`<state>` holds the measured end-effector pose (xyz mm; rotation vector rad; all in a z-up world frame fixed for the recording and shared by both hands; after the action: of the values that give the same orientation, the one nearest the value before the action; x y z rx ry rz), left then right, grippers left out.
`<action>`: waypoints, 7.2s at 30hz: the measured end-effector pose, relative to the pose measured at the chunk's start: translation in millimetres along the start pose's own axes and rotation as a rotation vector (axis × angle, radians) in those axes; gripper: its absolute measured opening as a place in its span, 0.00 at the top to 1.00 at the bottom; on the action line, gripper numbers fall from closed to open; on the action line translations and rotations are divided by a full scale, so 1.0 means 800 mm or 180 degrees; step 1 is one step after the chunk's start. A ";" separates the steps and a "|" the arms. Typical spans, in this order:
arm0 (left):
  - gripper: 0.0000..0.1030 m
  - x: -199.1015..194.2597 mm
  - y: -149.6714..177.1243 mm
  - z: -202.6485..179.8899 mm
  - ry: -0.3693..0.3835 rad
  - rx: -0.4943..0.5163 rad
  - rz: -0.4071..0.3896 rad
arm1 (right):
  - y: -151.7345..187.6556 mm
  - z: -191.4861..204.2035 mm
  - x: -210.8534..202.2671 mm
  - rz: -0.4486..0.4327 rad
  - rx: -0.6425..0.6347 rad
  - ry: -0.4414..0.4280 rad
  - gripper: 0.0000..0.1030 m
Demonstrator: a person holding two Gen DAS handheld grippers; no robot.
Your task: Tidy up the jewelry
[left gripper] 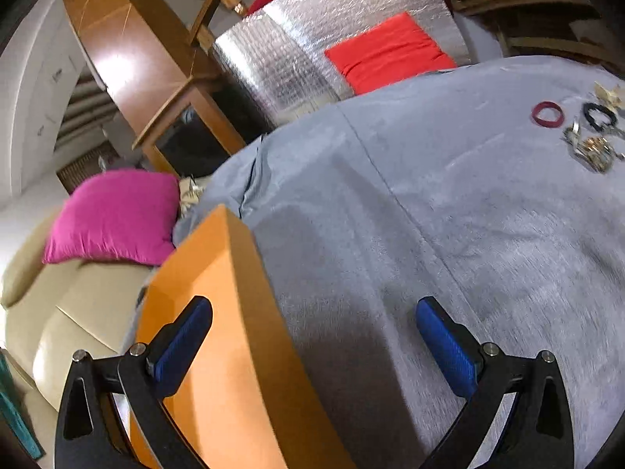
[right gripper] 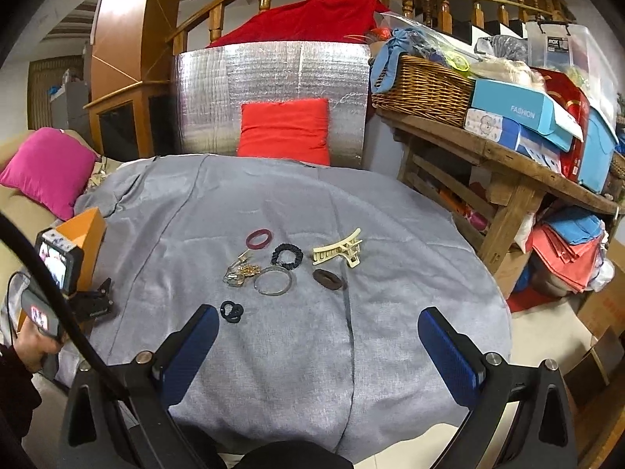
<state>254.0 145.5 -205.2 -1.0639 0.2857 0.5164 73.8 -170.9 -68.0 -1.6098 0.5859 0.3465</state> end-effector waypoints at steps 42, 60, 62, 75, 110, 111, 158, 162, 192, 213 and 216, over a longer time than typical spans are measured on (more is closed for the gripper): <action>0.00 -0.243 -0.095 -0.120 0.1043 -0.1125 0.0372 | 0.009 -0.082 0.049 0.0263 0.0502 -0.0274 0.00; 0.00 -0.281 -0.139 -0.110 0.0772 -0.1118 0.0054 | -0.007 -0.101 0.036 0.0131 0.0593 -0.0500 0.00; 0.00 -0.293 -0.140 -0.106 0.0766 -0.1124 0.0023 | -0.009 -0.099 0.023 0.0087 0.0582 -0.0511 0.00; 0.00 -0.299 -0.141 -0.089 0.0777 -0.1039 0.0205 | -0.023 -0.088 -0.031 0.0025 0.0297 -0.0465 0.00; 0.00 0.016 -0.116 -0.218 0.1800 -0.1350 0.1353 | -0.025 -0.103 0.443 0.1436 0.1634 -0.0162 0.41; 0.00 0.017 -0.117 -0.217 0.1829 -0.1362 0.1343 | -0.025 -0.103 0.443 0.1419 0.1623 -0.0159 0.41; 0.87 -0.046 -0.167 -0.139 0.2263 -0.1719 0.0448 | -0.085 -0.080 0.333 0.0713 0.2058 -0.1961 0.58; 0.87 -0.076 -0.175 -0.101 0.2298 -0.1804 0.0315 | -0.102 -0.041 0.317 0.0604 0.1906 -0.2176 0.58; 0.87 -0.029 -0.047 0.229 0.1210 -0.2023 0.0681 | -0.138 0.487 0.280 0.1329 0.0019 -0.3066 0.58; 0.82 0.130 0.059 0.194 0.1217 -0.2329 0.1700 | -0.122 0.548 0.334 0.1548 -0.1067 -0.2326 0.33; 0.74 0.116 0.055 0.201 0.1093 -0.2257 0.1630 | -0.131 0.524 0.325 0.1428 -0.0759 -0.2541 0.33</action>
<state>305.6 329.0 -207.1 -1.7892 0.7224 0.9323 394.1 202.9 -177.0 -1.3893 0.2768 1.3575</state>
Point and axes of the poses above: each gripper's, at about its wrist camera, not at the fingertips, and x roughly the way its jaws point, z to its left, y to its underside, the point moved 4 cm from there along x, roughly the way its jaws point, and after that the axes turned 6 degrees about -x, right-handed, at the moved point
